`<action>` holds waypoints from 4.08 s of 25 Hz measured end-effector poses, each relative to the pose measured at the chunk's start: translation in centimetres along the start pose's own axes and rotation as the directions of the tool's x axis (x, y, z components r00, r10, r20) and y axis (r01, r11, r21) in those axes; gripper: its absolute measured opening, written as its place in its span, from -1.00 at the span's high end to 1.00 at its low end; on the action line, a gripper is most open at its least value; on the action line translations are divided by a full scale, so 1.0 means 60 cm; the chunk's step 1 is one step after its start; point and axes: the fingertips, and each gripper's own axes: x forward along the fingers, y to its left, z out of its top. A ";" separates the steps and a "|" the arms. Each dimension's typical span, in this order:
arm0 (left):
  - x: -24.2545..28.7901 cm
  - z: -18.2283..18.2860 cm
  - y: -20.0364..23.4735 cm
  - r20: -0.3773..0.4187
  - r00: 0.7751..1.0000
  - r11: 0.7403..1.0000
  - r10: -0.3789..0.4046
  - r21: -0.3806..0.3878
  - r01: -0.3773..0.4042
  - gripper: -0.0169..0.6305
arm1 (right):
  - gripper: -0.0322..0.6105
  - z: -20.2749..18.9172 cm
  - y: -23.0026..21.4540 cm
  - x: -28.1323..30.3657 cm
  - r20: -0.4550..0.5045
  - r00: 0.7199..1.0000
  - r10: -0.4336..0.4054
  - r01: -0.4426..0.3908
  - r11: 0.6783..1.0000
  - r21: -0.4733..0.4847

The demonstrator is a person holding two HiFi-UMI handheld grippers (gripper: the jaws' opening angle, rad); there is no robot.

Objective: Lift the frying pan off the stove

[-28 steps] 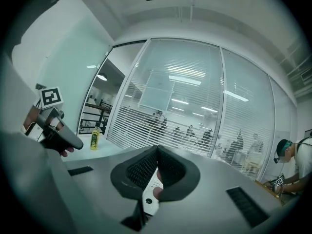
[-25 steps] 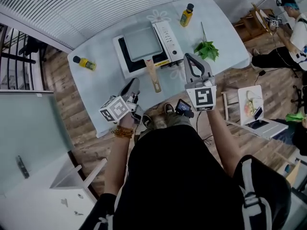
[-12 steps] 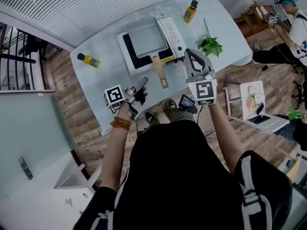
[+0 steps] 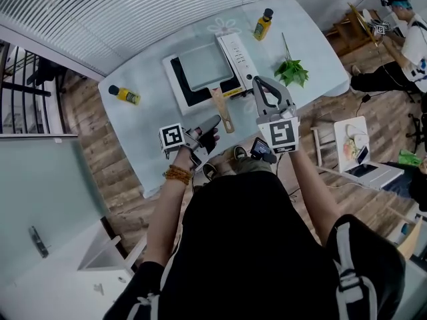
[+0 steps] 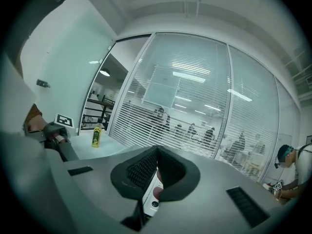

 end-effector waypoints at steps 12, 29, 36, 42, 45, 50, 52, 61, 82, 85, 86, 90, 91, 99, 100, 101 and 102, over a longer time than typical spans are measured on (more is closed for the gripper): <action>0.048 0.004 -0.006 -0.070 0.995 0.998 -0.066 0.005 0.066 0.39 | 0.93 -0.017 -0.051 -0.020 -0.018 0.998 -0.064 0.064 0.998 -0.001; 0.101 -0.015 -0.006 -0.175 0.976 0.992 -0.126 -0.027 0.123 0.60 | 0.93 -0.045 -0.077 -0.050 -0.054 0.990 -0.129 0.130 0.991 0.027; 0.122 -0.028 -0.016 -0.231 0.960 0.988 -0.157 -0.048 0.150 0.60 | 0.93 -0.048 -0.085 -0.053 -0.056 0.988 -0.145 0.146 0.989 0.030; 0.135 -0.032 -0.017 -0.246 0.955 0.986 -0.166 -0.064 0.155 0.65 | 0.93 -0.050 -0.089 -0.057 -0.061 0.986 -0.155 0.157 0.987 0.027; 0.132 -0.034 -0.021 -0.255 0.950 0.984 -0.178 -0.064 0.167 0.68 | 0.93 -0.049 -0.091 -0.059 -0.063 0.985 -0.157 0.159 0.987 0.015; 0.114 -0.030 -0.017 -0.246 0.953 0.984 -0.178 -0.063 0.168 0.68 | 0.93 -0.051 -0.092 -0.060 -0.065 0.984 -0.163 0.165 0.986 0.020; 0.106 -0.028 -0.015 -0.243 0.954 0.984 -0.177 -0.060 0.167 0.68 | 0.93 -0.049 -0.089 -0.058 -0.065 0.985 -0.160 0.162 0.987 0.019; 0.103 -0.028 -0.013 -0.246 0.953 0.984 -0.174 -0.090 0.157 0.72 | 0.93 -0.044 -0.081 -0.044 -0.056 0.988 -0.142 0.143 0.990 0.016; 0.103 -0.027 -0.014 -0.216 0.959 0.981 -0.183 -0.103 0.164 0.73 | 0.93 -0.100 -0.018 0.026 -0.115 0.964 0.240 -0.202 0.941 0.272; 0.104 -0.028 -0.014 -0.215 0.959 0.981 -0.184 -0.097 0.166 0.73 | 0.93 -0.123 0.004 0.042 -0.125 0.925 0.359 -0.281 0.867 0.412; 0.103 -0.027 -0.013 -0.213 0.960 0.982 -0.183 -0.094 0.166 0.73 | 0.93 -0.129 0.013 0.047 -0.123 0.907 0.402 -0.306 0.833 0.461; 0.102 -0.025 -0.013 -0.203 0.960 0.980 -0.193 -0.096 0.177 0.73 | 0.93 -0.149 0.058 0.066 -0.072 0.799 0.597 -0.406 0.624 0.668; 0.102 -0.026 -0.014 -0.202 0.960 0.979 -0.194 -0.099 0.177 0.73 | 0.92 -0.153 0.065 0.070 -0.056 0.773 0.632 -0.415 0.571 0.709; 0.101 -0.027 -0.015 -0.204 0.961 0.980 -0.184 -0.106 0.166 0.73 | 0.73 -0.198 0.085 0.098 -0.025 0.681 0.732 -0.365 0.369 0.855; 0.101 -0.027 -0.014 -0.205 0.961 0.981 -0.184 -0.103 0.166 0.73 | 0.73 -0.201 0.087 0.099 -0.018 0.675 0.738 -0.360 0.350 0.865; 0.101 -0.026 -0.013 -0.206 0.961 0.981 -0.183 -0.100 0.166 0.73 | 0.70 -0.202 0.090 0.100 -0.005 0.665 0.747 -0.357 0.324 0.876; 0.101 -0.027 -0.012 -0.206 0.961 0.981 -0.184 -0.099 0.167 0.73 | 0.64 -0.203 0.094 0.099 0.011 0.653 0.757 -0.355 0.293 0.888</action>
